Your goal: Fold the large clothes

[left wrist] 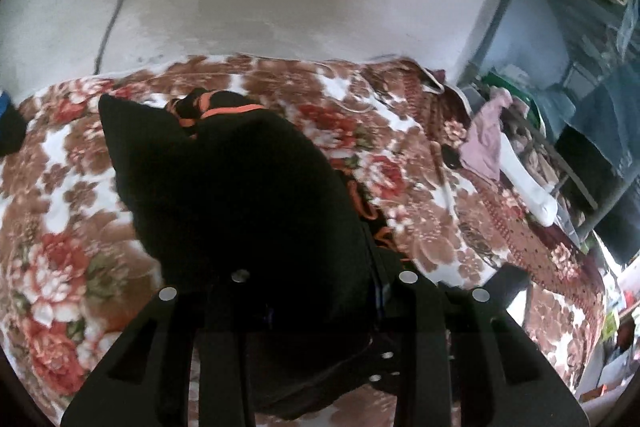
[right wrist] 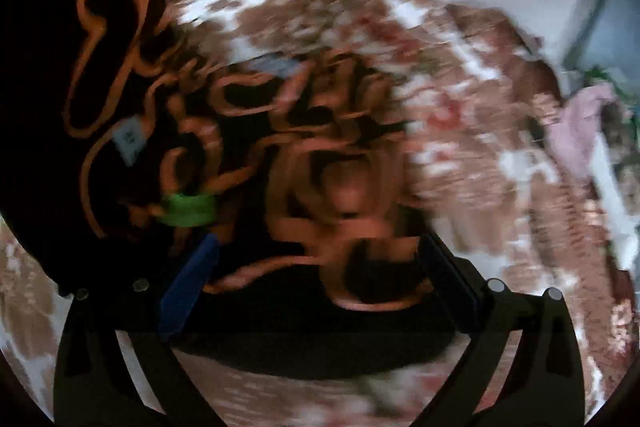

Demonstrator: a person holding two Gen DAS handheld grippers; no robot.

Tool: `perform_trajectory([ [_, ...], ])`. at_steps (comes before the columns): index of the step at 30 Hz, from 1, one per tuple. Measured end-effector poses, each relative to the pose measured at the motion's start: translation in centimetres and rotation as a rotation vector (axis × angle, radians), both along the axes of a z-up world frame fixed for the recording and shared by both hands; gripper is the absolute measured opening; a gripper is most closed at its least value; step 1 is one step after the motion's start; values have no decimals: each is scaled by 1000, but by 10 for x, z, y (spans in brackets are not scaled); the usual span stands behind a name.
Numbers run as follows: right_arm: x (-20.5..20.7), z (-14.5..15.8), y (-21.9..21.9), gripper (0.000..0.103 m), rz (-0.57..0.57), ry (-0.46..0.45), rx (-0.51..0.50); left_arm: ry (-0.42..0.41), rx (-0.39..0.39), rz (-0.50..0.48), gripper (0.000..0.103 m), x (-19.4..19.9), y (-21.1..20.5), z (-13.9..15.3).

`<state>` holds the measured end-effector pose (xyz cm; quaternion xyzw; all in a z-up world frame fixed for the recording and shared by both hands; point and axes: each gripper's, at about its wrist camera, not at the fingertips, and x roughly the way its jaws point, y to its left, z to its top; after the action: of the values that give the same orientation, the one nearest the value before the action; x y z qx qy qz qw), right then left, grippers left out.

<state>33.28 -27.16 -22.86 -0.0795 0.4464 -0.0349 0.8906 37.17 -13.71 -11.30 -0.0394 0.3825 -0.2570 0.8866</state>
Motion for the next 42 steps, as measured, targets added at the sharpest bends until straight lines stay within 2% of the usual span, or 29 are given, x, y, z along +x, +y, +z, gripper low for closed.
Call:
perform_trajectory([
  [4,0,-20,-46,98,-94,89,24,6,28,-56,29,-3,-47,-11],
  [6,-1,-32,-63,98,-122,123,51,2,67,-99,29,-6,-75,-19],
  [9,-5,-37,-85,98,-145,123,69,27,112,-157,29,-8,-111,-39],
  [15,-22,-31,-135,98,-249,112,129,81,243,-218,29,-19,-161,-97],
  [17,-27,-28,-157,98,-282,107,165,85,280,-229,29,-22,-170,-112],
  [19,-30,-22,-178,98,-308,101,156,75,322,-241,29,-28,-182,-124],
  [21,-31,-14,-198,98,-325,92,151,65,344,-257,29,-34,-191,-130],
  [24,-27,-2,-221,98,-337,77,143,58,334,-283,29,-45,-203,-130],
  [26,-22,6,-232,98,-338,65,140,19,367,-327,29,-58,-215,-128],
  [27,-19,12,-236,98,-331,61,145,18,380,-341,29,-61,-219,-131],
  [29,-11,19,-241,98,-316,51,153,71,350,-338,29,-56,-218,-143],
  [31,-2,25,-239,98,-289,42,161,86,342,-339,29,-51,-217,-156],
  [34,22,36,-221,98,-205,32,181,8,430,-382,29,-59,-228,-166],
  [39,74,60,-164,98,-11,11,198,-46,474,-398,31,-65,-231,-173],
  [42,113,57,-129,98,126,100,253,-75,487,-399,32,-68,-231,-176],
])
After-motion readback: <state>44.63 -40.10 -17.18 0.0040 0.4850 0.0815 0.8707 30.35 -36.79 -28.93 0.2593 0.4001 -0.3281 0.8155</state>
